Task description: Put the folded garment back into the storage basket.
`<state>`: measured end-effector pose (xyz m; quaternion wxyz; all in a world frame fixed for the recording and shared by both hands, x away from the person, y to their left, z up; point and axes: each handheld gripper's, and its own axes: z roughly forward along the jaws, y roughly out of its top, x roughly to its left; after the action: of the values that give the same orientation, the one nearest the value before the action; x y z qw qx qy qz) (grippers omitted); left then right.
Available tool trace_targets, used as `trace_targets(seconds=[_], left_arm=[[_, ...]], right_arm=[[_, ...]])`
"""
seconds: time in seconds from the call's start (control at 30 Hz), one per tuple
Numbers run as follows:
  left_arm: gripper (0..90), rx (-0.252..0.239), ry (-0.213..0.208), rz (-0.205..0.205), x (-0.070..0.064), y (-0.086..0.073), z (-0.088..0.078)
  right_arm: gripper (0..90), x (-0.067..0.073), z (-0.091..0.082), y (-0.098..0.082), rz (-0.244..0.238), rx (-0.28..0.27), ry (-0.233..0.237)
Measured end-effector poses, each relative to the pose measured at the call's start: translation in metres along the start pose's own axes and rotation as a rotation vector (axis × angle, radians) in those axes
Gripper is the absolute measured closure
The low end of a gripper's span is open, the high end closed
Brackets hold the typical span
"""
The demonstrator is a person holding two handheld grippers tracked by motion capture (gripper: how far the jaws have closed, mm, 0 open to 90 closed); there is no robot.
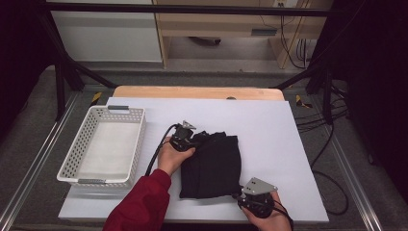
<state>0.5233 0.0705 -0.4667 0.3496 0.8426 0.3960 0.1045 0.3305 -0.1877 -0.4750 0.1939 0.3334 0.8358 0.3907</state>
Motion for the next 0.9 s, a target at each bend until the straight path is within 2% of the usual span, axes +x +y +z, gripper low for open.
trace_targets(seconds=[0.2, 0.5, 0.6, 0.67, 0.9], left_arm=[[74.2, -0.004, 0.01, -0.002, -0.003, 0.003, -0.005], [75.2, -0.006, -0.005, 0.034, -0.011, 0.017, -0.022], [75.5, -0.045, -0.032, 0.02, -0.013, 0.02, -0.029], [75.7, -0.045, -0.03, 0.043, -0.017, 0.023, -0.033], [75.9, -0.061, -0.033, 0.08, -0.03, 0.035, -0.049]], right_arm=[[72.4, 0.001, -0.003, 0.003, 0.003, -0.026, -0.003], [74.1, -0.003, -0.008, 0.012, 0.006, -0.032, 0.002], [75.0, -0.003, -0.01, 0.016, -0.013, -0.019, 0.005], [75.5, -0.002, -0.012, 0.019, -0.017, -0.015, 0.002], [76.2, -0.001, -0.022, 0.028, -0.034, -0.027, -0.007]])
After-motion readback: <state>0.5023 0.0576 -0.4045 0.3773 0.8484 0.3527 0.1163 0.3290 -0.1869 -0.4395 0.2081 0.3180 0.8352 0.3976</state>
